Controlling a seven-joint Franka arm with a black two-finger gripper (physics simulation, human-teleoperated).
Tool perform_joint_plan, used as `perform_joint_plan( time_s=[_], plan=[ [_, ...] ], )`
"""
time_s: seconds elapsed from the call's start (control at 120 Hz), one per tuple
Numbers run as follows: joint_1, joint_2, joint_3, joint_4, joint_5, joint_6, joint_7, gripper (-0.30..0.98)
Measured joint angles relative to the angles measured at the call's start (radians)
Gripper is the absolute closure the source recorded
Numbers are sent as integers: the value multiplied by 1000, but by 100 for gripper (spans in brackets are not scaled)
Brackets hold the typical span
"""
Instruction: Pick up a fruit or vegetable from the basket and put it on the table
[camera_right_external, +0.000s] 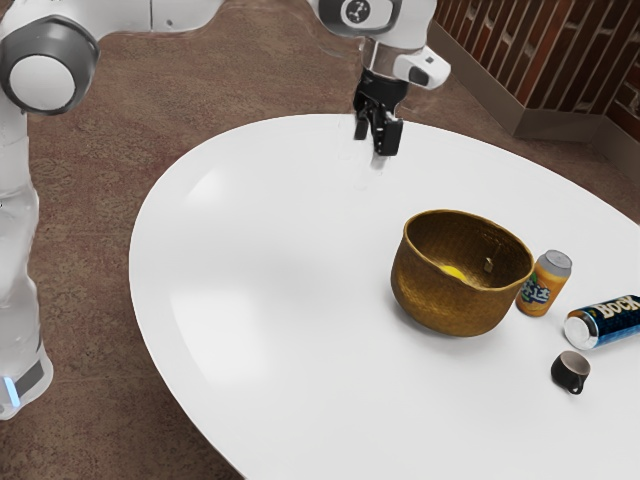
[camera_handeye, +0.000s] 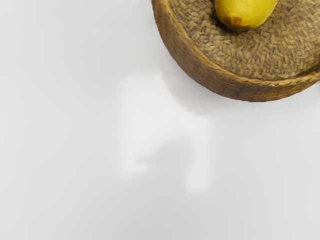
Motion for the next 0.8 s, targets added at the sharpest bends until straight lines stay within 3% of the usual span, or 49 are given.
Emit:
perform_joint_plan(
  time_s=[0.042, 0.092, 0.258, 0.317, 0.35, 0.417, 0.533, 0.667, 0.8],
  plan=[
    [-148, 38, 154, 162, 19, -13, 5, 1],
    [-192, 58, 234, 247, 32, -26, 11, 1],
    [34, 69, 290, 326, 49, -55, 24, 2],
    [64, 70, 292, 361, 52, -70, 26, 2],
    [68, 73, 282, 495, 59, -94, 22, 3],
    [-23, 52, 234, 670, 154, -154, 10, 3],
    [-217, 179, 209, 689, 232, -135, -6, 3],
    [-245, 232, 150, 684, 262, -101, -10, 3],
    [-243, 332, 63, 684, 257, 40, -5, 2]
  ],
)
